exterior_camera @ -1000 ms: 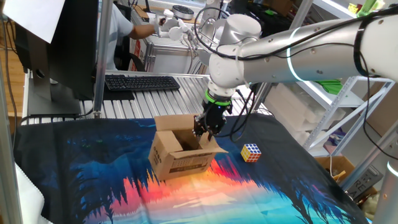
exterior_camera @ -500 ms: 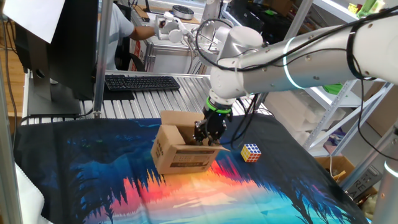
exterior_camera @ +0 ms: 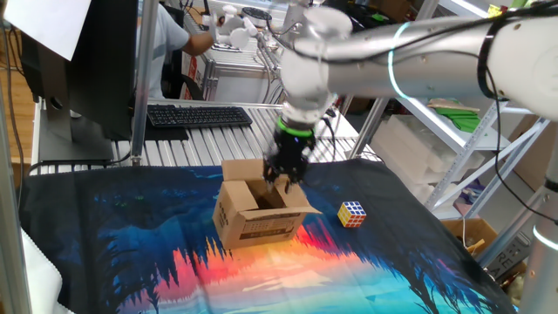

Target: Cover the box

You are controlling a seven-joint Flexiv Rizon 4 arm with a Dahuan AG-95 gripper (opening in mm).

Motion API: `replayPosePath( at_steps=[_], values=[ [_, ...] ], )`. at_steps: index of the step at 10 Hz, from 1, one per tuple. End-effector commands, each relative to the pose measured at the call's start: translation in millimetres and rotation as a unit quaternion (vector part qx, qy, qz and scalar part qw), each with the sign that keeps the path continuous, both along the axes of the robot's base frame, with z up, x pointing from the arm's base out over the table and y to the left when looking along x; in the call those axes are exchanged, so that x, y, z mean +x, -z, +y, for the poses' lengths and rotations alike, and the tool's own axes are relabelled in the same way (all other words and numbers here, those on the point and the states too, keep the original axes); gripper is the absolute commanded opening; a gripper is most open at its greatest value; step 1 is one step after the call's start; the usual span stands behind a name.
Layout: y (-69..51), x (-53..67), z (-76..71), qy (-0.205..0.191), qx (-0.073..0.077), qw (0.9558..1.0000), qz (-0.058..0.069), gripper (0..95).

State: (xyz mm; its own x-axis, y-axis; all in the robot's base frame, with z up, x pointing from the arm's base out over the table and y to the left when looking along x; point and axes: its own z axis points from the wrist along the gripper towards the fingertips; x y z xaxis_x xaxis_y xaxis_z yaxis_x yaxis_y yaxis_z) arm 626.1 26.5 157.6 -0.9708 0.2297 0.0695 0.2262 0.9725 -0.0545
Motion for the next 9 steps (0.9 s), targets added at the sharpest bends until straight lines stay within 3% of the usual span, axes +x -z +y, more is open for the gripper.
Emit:
replayPosePath(
  at_steps=[1,2,3,4,5,6,7,8,9],
  values=[
    [-31.8,-9.2,24.3,0.048,-0.004,0.9988,0.006,38.0],
    [-36.1,-11.3,29.1,0.082,-0.007,0.9966,0.002,38.0],
    [-37.2,-11.4,28.0,0.133,-0.01,0.991,-0.004,38.0],
    [-39.0,-11.7,25.5,0.17,-0.013,0.9854,-0.01,57.0],
    [-40.1,-12.0,25.0,0.198,-0.013,0.9799,-0.014,38.0],
    [-40.4,-12.1,24.9,0.249,-0.005,0.9682,-0.024,38.0],
    [-40.5,-12.1,24.8,0.28,-0.001,0.9596,-0.03,38.0],
    [-40.5,-12.1,24.7,0.33,0.001,0.9432,-0.036,38.0],
    [-40.5,-12.1,24.7,0.386,0.007,0.9217,-0.04,38.0]
  ],
)
